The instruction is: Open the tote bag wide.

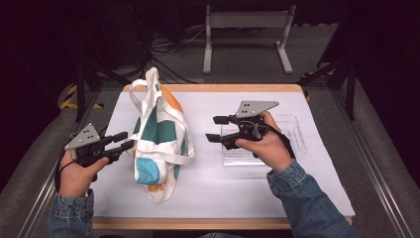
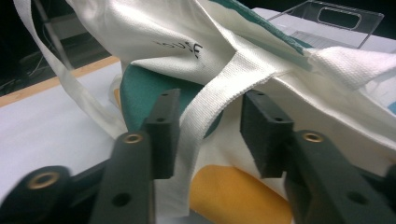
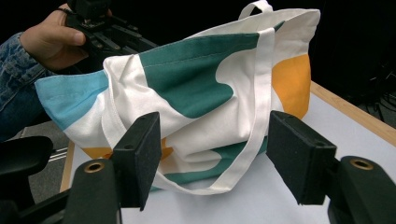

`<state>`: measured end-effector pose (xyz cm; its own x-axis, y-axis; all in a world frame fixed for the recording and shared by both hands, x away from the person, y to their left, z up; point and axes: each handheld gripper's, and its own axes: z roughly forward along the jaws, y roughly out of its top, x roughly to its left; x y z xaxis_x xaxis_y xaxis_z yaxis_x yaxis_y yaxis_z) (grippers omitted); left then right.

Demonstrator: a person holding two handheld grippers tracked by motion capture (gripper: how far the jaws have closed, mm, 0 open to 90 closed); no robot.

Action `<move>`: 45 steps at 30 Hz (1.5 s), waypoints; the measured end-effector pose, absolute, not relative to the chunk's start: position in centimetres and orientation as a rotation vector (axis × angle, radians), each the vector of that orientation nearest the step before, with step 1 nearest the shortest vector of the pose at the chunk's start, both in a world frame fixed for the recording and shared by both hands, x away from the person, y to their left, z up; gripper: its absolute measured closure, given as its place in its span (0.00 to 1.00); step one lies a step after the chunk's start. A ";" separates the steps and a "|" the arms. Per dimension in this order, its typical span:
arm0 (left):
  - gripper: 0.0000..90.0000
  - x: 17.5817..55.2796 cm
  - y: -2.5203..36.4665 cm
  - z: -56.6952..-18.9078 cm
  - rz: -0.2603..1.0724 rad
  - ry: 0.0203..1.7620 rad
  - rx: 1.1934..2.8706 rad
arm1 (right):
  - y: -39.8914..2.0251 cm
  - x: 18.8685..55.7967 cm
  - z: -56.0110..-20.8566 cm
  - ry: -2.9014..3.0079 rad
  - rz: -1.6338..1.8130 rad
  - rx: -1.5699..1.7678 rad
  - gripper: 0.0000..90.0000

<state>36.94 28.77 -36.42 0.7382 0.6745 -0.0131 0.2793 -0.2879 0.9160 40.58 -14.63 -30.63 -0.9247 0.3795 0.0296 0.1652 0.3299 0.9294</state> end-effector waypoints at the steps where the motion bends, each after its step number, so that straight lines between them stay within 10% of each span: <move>1: 0.76 36.9 28.7 -36.4 0.462 0.735 1.882 | -14.5 40.6 -30.6 2.398 1.638 0.496 0.40; 5: 0.97 36.7 28.5 -36.1 0.436 0.743 1.875 | -14.0 40.6 -30.5 2.401 1.641 0.486 0.40; 45: 0.97 36.2 27.2 -35.1 0.422 0.685 1.794 | -4.3 38.9 -32.9 2.615 1.574 0.252 0.67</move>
<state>36.22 27.17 -35.09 0.7682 0.6383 -0.0502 0.2419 -0.2167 0.9458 38.85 -4.28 -32.91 -0.9834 0.1809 0.0169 0.0997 0.4593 0.8827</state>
